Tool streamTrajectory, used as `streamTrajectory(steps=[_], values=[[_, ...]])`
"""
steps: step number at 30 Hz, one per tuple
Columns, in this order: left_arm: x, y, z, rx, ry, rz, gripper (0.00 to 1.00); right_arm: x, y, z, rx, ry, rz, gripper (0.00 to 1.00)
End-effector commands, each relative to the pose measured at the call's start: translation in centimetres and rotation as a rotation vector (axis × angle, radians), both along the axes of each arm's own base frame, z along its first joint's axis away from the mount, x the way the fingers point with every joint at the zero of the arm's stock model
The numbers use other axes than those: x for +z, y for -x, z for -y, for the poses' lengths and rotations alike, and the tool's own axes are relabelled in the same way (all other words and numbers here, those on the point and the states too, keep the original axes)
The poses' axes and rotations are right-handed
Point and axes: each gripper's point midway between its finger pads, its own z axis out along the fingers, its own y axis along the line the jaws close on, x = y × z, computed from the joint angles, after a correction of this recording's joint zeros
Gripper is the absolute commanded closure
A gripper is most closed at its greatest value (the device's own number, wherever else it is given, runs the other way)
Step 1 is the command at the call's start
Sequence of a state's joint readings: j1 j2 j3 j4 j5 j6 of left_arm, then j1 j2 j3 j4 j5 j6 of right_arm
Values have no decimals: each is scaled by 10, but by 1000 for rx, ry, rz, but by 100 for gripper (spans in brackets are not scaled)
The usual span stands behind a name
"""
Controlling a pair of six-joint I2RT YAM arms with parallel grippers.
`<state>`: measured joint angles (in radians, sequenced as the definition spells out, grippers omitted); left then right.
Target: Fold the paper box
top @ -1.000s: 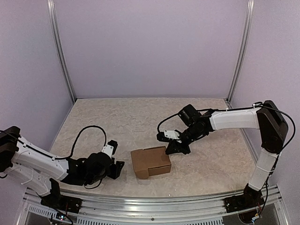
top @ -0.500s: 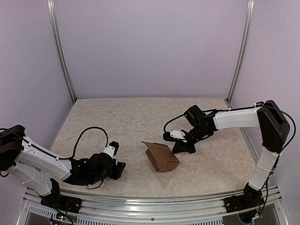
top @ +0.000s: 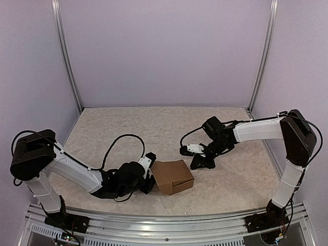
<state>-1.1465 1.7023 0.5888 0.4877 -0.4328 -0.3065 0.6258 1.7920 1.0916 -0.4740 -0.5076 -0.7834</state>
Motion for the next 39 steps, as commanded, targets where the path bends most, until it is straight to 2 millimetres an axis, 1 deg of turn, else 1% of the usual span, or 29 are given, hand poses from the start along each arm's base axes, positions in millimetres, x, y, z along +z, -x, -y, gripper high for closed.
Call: streamTrajectory(steps=[1, 3, 6, 7, 9, 11, 13, 15, 18, 20, 22, 24, 26, 29, 31, 35, 39], values=[[0, 13, 21, -73, -52, 13, 50, 9, 0, 5, -30, -1, -3, 91], [-2, 20, 17, -69, -72, 5, 50, 30, -1, 3, -53, -41, 27, 89], [-13, 27, 2, -49, -110, -38, 50, 56, -5, -1, -69, -86, 68, 88], [-17, 30, -4, -34, -121, -54, 50, 61, -4, -3, -65, -95, 74, 88], [-24, 34, -17, -11, -136, -75, 50, 66, 5, -10, -37, -101, 86, 88], [-28, 37, -28, 17, -139, -88, 50, 64, 21, -20, 14, -101, 82, 87], [-33, 40, -41, 45, -145, -96, 50, 57, 36, -30, 65, -97, 55, 87], [-32, 41, -50, 73, -134, -96, 50, 49, 49, -40, 108, -96, 19, 86], [-29, 42, -59, 105, -111, -98, 50, 32, 61, -51, 152, -69, -15, 85], [-28, 42, -63, 122, -102, -98, 50, 16, 63, -54, 158, -31, -38, 85], [-24, 42, -63, 125, -91, -95, 50, -1, 62, -52, 152, 17, -61, 85], [-22, 42, -62, 128, -83, -92, 50, -11, 61, -46, 145, 46, -72, 86], [-18, 41, -60, 126, -73, -86, 50, -8, 57, -40, 122, 25, -82, 86], [-15, 40, -60, 138, -61, -70, 50, 8, 45, -33, 75, -22, -73, 86], [-13, 39, -62, 145, -53, -60, 49, 13, 36, -26, 44, -39, -69, 86], [-8, 32, -56, 141, -29, -32, 47, 15, 25, -7, -16, -70, -113, 85], [1, 19, -41, 135, -23, -13, 46, 17, 18, 10, -50, -100, -145, 85]])
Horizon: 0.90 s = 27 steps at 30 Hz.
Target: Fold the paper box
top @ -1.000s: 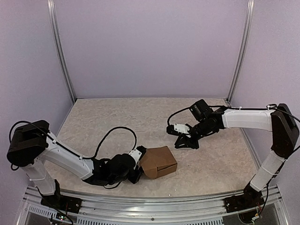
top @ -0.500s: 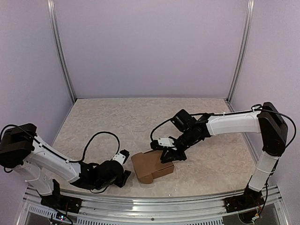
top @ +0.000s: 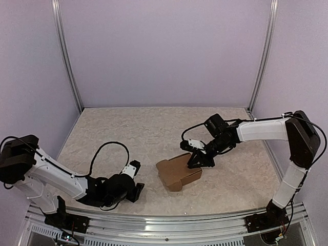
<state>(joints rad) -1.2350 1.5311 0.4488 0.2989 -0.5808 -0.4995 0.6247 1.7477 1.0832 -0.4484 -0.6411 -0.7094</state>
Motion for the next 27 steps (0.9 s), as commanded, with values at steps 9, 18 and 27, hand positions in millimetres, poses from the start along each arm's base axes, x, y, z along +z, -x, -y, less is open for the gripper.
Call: streamTrajectory(steps=[9, 18, 27], values=[[22, -30, 27, -6, 91, 46, 46, 35, -6, 32, -79, -44, -2, 84], [24, -35, 28, -9, 112, 35, 46, 30, -23, 42, -140, 4, 68, 84], [29, -34, 24, -14, 107, 47, 46, 4, -39, 43, -171, 51, 28, 84]])
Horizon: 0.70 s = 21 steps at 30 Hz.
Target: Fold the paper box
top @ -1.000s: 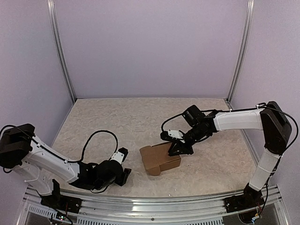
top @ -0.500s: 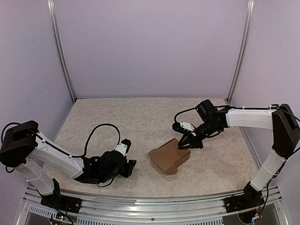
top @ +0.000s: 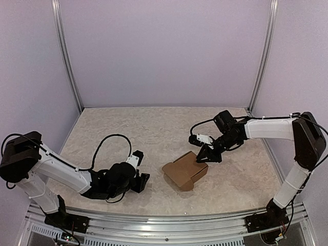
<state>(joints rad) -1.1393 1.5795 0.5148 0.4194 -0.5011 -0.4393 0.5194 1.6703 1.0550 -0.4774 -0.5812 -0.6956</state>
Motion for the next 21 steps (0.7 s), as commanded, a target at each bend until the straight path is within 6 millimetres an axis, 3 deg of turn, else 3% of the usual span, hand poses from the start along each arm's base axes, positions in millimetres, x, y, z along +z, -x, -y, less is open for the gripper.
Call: streamTrajectory(steps=[1, 4, 8, 12, 14, 16, 21], values=[[10, -2, 2, -19, 1, 27, 46, -7, -12, 3, -31, 14, -15, 84], [21, 2, 14, -115, 37, 37, 43, -2, -11, 4, -31, 5, -11, 84], [53, 5, 33, -260, 159, 33, 32, 0, -9, 6, -27, 7, 5, 83], [83, -18, 41, -303, 302, -61, 22, -6, -7, 8, -28, 17, -3, 83], [83, -28, 48, -300, 311, -153, 23, -7, -6, 8, -25, 17, -9, 82], [69, -34, 56, -298, 301, -280, 24, -7, -6, 9, -28, 19, -3, 82], [54, -25, 81, -407, 375, -515, 29, -8, -5, 11, -21, 29, 6, 82]])
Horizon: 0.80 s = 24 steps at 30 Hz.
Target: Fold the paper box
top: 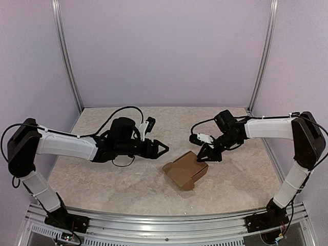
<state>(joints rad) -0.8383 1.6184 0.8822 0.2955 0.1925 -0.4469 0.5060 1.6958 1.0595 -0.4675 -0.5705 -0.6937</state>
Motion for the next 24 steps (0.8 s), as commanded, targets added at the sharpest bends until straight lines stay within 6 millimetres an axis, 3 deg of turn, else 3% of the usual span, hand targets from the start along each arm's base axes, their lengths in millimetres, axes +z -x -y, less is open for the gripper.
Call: streamTrajectory(steps=[1, 12, 18, 24], values=[[-45, 40, 15, -193, -5, -330, 29, -1, 3, 8, -1, 19, 12, 82], [-64, 59, 27, -283, 6, -512, 40, -4, 6, 5, 22, 48, 51, 81], [-69, 50, 24, -256, -45, -496, 42, -8, 12, -2, 52, 73, 72, 81], [-75, 33, 7, -196, -137, -471, 41, -12, 17, -6, 77, 107, 101, 81]])
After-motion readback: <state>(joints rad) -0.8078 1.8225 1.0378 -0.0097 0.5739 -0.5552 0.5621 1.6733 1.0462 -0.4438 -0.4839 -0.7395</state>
